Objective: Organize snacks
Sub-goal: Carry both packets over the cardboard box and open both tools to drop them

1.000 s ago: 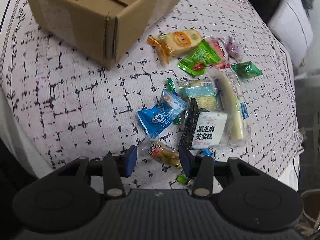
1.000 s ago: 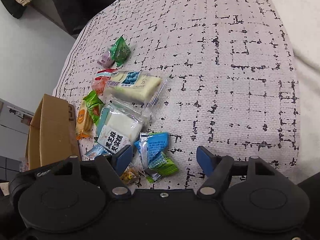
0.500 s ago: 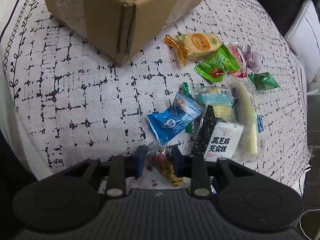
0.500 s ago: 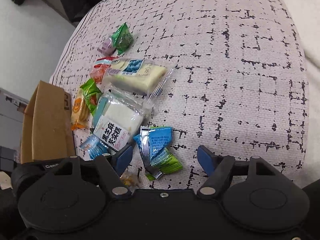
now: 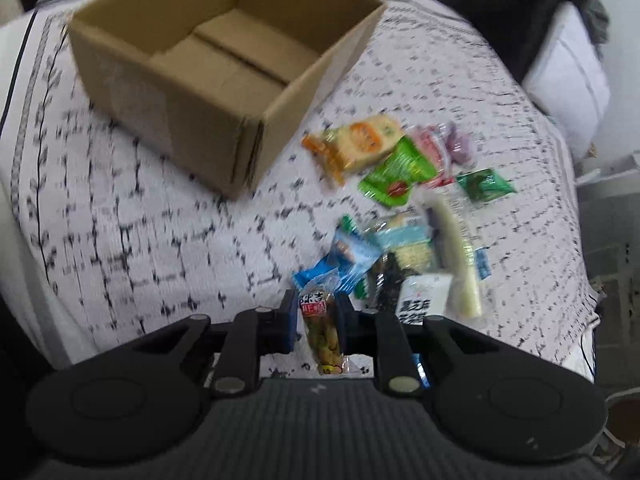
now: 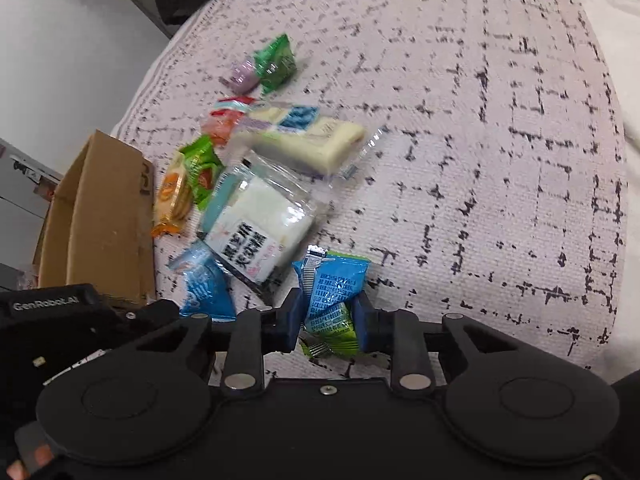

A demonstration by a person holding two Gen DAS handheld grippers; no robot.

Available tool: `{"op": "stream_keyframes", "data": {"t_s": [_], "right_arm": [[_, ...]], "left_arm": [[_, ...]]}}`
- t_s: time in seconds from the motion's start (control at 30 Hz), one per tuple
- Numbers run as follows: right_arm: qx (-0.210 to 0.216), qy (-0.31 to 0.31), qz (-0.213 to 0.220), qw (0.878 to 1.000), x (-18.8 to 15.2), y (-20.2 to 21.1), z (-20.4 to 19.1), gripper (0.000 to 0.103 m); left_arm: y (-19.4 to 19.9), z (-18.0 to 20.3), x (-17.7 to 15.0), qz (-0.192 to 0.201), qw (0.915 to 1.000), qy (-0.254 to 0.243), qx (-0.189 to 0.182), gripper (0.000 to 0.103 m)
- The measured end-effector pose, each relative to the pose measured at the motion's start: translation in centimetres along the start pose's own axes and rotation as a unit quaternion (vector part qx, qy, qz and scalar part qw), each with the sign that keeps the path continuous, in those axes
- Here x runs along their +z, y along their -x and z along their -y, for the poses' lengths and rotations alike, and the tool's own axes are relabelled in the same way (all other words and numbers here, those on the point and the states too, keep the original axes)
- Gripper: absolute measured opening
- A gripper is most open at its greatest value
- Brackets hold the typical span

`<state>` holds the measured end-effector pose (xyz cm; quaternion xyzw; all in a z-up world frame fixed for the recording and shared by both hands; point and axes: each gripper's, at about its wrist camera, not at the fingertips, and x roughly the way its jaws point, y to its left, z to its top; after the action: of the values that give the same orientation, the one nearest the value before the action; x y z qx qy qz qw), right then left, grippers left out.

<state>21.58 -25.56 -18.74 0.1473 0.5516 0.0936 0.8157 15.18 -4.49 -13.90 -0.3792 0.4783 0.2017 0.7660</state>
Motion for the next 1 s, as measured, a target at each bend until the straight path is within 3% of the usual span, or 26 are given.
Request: {"op": "stream_keyframes", "data": {"t_s": [0.33, 0.63, 1.0], "right_arm": [[0.008, 0.008, 0.042, 0.999, -0.2, 3.0, -1.2, 0.025], [0.028, 0.020, 0.078, 0.996, -0.3, 6.0, -3.7, 0.025], [0.058, 0.056, 0.111, 0.991, 0.3, 8.6, -8.1, 0.024]], "left_arm": [[3.9, -0.3, 1.6, 0.023, 0.9980, -0.048, -0.035, 0.018], [6.8, -0.3, 3.3, 0.051, 0.9913, -0.104, -0.064, 0.018], [9.5, -1.7, 7.5, 0.092, 0.9824, -0.121, -0.109, 0.018]]}}
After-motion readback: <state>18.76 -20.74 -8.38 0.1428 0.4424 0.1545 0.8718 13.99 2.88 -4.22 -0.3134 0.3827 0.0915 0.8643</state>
